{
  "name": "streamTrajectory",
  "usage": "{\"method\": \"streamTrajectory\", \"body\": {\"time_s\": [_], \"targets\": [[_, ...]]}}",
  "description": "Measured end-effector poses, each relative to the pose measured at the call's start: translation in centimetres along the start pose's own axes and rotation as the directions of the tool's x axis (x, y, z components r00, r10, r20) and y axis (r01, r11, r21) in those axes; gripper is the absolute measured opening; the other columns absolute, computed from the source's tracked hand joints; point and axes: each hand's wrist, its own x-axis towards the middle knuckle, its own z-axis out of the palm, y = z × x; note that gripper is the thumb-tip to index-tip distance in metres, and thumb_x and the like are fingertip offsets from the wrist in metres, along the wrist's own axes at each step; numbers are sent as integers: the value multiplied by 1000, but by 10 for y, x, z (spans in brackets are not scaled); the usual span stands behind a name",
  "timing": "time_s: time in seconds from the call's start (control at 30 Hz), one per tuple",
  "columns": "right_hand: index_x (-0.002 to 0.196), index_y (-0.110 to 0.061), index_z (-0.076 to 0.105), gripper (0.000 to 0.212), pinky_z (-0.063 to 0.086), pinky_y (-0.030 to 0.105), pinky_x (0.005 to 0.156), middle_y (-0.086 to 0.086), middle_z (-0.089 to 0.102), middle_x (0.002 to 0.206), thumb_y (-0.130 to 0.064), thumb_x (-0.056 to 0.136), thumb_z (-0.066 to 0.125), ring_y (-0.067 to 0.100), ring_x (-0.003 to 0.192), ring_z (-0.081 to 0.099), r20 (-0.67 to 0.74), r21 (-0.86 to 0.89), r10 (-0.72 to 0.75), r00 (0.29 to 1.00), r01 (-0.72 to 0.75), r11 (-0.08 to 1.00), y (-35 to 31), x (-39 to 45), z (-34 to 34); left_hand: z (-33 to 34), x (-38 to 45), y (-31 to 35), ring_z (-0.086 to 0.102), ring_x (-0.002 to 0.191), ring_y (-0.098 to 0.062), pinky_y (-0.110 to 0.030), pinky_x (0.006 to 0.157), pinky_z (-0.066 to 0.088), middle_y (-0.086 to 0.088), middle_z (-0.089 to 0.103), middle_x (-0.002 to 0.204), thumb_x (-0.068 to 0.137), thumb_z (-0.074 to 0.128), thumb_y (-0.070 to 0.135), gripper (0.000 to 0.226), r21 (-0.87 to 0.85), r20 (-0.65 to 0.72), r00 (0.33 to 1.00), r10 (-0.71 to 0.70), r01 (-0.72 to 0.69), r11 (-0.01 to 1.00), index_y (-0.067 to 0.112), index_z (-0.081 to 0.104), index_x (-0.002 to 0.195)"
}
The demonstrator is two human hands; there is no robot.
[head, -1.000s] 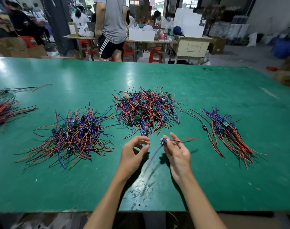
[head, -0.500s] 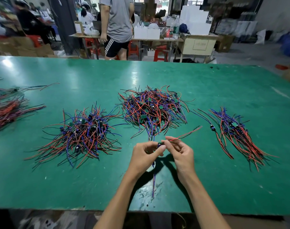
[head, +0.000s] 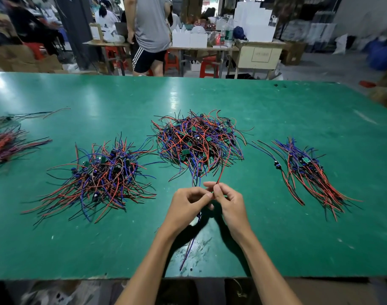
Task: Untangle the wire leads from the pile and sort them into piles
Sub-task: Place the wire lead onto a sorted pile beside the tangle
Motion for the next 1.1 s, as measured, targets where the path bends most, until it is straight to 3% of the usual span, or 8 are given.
{"method": "streamTrajectory", "body": {"time_s": [0.17, 0.33, 0.5, 0.6, 0.73, 0.87, 1.0, 1.1], "targets": [[91, -21, 78, 22, 57, 34, 84, -7, 77, 91, -22, 103, 59, 12, 90, 72, -54, -235, -107, 993, 92, 968, 6, 1, 1, -3, 1, 1, 68, 64, -10, -13, 55, 45, -5, 74, 68, 94, 69, 10, 10, -70, -107, 994, -9, 1, 998, 4, 76, 92], [94, -18, 79, 19, 61, 33, 73, 1, 78, 89, -20, 101, 62, 26, 86, 74, -71, -111, -75, 995, 67, 992, 2, -2, 0, -4, 0, -1, 65, 59, -8, -16, 56, 46, -5, 74, 67, 93, 71, 13, 9, -28, -73, 997, -2, -1, 1000, 8, 76, 86], [90, -17, 80, 25, 59, 41, 74, 3, 77, 83, -14, 101, 58, 18, 76, 69, -50, -142, -23, 998, 15, 990, 9, 2, 2, -5, 1, -2, 70, 67, -15, -26, 70, 56, -11, 76, 73, 93, 70, 6, 9, 6, 6, 1000, 14, -14, 1000, 4, 74, 85], [85, -19, 78, 23, 56, 40, 77, 1, 76, 83, -23, 95, 58, 16, 78, 67, -66, -163, -23, 998, 12, 987, 10, 6, 4, -6, 2, -2, 69, 69, -7, -26, 74, 55, -8, 74, 67, 93, 68, 3, 17, 23, 42, 999, 8, -9, 1000, 7, 70, 77], [78, -26, 75, 23, 54, 27, 69, -4, 74, 80, -34, 85, 55, 11, 76, 65, -118, -160, -4, 993, -15, 987, 6, 11, 9, -7, 6, 0, 65, 66, -15, -30, 68, 49, -12, 73, 67, 94, 67, 3, 21, 30, 40, 999, -13, 12, 999, 10, 67, 74], [77, -35, 72, 25, 50, 38, 72, -6, 73, 81, -46, 76, 51, 17, 69, 61, -206, -234, 77, 976, -125, 964, 0, 20, 12, -8, 6, 2, 59, 55, -10, -17, 56, 44, -8, 71, 64, 93, 67, 4, 20, 50, 35, 999, -19, 17, 999, 8, 65, 74], [79, -26, 73, 22, 34, 26, 45, 0, 74, 90, -28, 88, 53, 10, 44, 44, -279, -35, 206, 938, -224, 974, -10, 34, 7, -8, 2, 4, 59, 53, -8, -15, 55, 43, -7, 70, 61, 92, 67, 1, 20, 69, 83, 996, -33, 27, 997, 5, 64, 74], [88, -20, 69, 19, 21, 17, 36, -3, 73, 94, -17, 95, 52, 4, 40, 37, -266, 198, 324, 908, -278, 940, -19, 46, -3, -9, 0, 5, 60, 60, -20, -28, 64, 44, -10, 69, 62, 92, 67, 0, 19, 66, 127, 991, -47, 38, 997, 4, 64, 74]]}}
